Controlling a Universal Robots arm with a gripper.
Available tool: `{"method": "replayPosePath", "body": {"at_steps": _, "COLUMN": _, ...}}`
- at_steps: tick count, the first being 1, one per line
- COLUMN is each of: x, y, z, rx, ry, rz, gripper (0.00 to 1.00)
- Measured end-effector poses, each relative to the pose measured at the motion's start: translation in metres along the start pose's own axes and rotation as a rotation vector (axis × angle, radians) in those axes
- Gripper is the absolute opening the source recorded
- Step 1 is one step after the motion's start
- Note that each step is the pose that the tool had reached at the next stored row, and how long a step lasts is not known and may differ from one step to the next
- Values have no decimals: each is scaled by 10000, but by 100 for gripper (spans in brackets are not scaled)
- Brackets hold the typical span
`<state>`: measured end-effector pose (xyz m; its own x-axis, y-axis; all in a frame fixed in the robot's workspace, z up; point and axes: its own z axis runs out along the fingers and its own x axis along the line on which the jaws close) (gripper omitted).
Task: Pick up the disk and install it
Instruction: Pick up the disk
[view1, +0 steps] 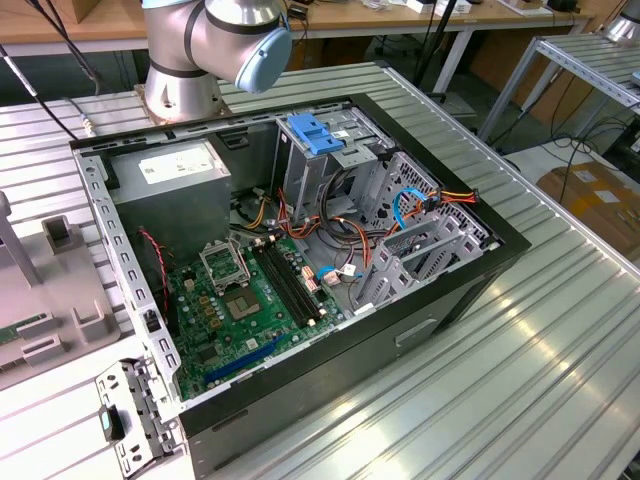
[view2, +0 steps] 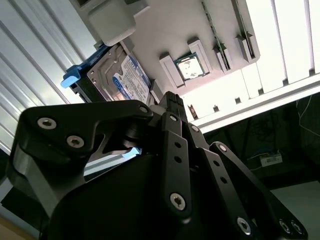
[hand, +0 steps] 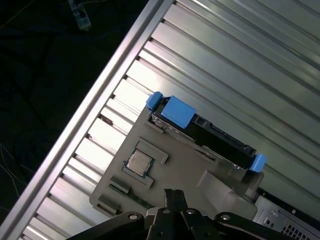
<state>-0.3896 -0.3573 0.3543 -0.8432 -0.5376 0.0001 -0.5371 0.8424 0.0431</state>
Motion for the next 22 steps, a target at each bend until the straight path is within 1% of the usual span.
{"method": "replayPosePath", "body": {"at_steps": 6, "x": 0, "y": 0, "z": 0, "rx": 0, "ry": 2, "rz": -38, "gripper": 11}}
{"method": "replayPosePath", "body": {"at_steps": 22, "x": -2, "y": -1, "z": 0, "rx": 0, "ry": 14, "rz": -328, "gripper": 11}}
